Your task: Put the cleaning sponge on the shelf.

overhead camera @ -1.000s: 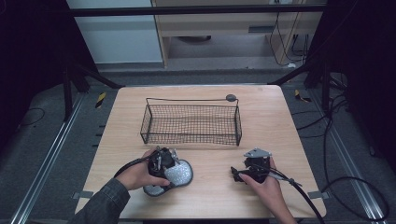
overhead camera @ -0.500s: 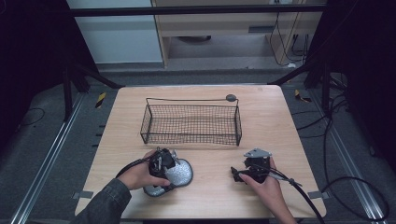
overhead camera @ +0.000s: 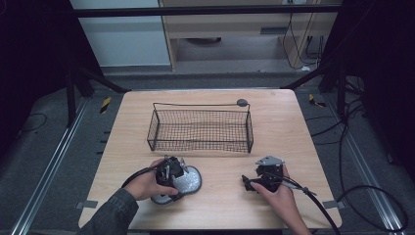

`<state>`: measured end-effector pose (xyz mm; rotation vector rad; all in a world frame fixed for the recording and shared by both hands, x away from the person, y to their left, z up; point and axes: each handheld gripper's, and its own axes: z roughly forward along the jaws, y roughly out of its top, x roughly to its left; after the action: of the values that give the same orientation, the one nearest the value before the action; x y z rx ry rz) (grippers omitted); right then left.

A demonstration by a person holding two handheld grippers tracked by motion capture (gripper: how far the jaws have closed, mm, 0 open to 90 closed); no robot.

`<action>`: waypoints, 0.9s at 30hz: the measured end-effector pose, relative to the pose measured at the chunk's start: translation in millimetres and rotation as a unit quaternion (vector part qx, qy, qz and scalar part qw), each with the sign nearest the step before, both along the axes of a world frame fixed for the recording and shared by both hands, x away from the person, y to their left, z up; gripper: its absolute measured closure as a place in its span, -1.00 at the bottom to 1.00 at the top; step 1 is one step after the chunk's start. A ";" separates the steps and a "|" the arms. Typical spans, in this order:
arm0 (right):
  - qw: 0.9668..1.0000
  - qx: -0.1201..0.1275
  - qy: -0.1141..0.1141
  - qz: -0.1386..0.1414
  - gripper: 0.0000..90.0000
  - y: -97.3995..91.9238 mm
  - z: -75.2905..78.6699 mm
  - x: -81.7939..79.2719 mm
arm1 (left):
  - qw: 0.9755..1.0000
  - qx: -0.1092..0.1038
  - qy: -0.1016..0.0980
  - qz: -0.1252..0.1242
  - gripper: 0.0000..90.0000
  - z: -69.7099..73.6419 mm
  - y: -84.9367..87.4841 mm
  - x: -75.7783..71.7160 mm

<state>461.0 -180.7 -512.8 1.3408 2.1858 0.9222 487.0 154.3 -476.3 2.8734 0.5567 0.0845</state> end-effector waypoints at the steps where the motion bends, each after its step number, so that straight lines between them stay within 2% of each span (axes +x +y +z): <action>1: 1.000 0.000 0.000 0.000 -0.99 0.0 0.0 0.0 | 1.000 0.000 0.000 0.000 -0.82 0.0 0.0 0.0; 10: 1.000 0.001 0.000 0.000 -0.99 -0.1 0.0 -0.1 | 1.000 -0.002 -0.003 -0.005 -0.71 5.2 1.1 -0.7; 15: 1.000 0.001 0.000 0.000 -0.99 -0.1 0.0 -0.1 | 1.000 -0.017 -0.019 -0.006 -0.71 21.4 1.4 -2.0; 19: 1.000 0.001 0.000 -0.001 -0.99 0.0 -0.1 -0.2 | 0.999 -0.018 -0.036 -0.008 -0.71 35.8 2.3 -0.7; 22: 1.000 0.002 0.000 -0.001 -0.99 0.1 -0.1 -0.2 | 0.999 -0.021 -0.042 -0.009 -0.70 40.8 2.7 -0.6; 27: 1.000 0.002 -0.001 -0.001 -0.99 0.0 -0.2 -0.3 | 0.998 -0.017 -0.056 -0.023 -0.70 54.7 2.3 -0.4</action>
<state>460.6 -180.7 -513.0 1.3428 2.1828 0.9269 486.6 156.6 -421.6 2.8257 0.4654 0.2264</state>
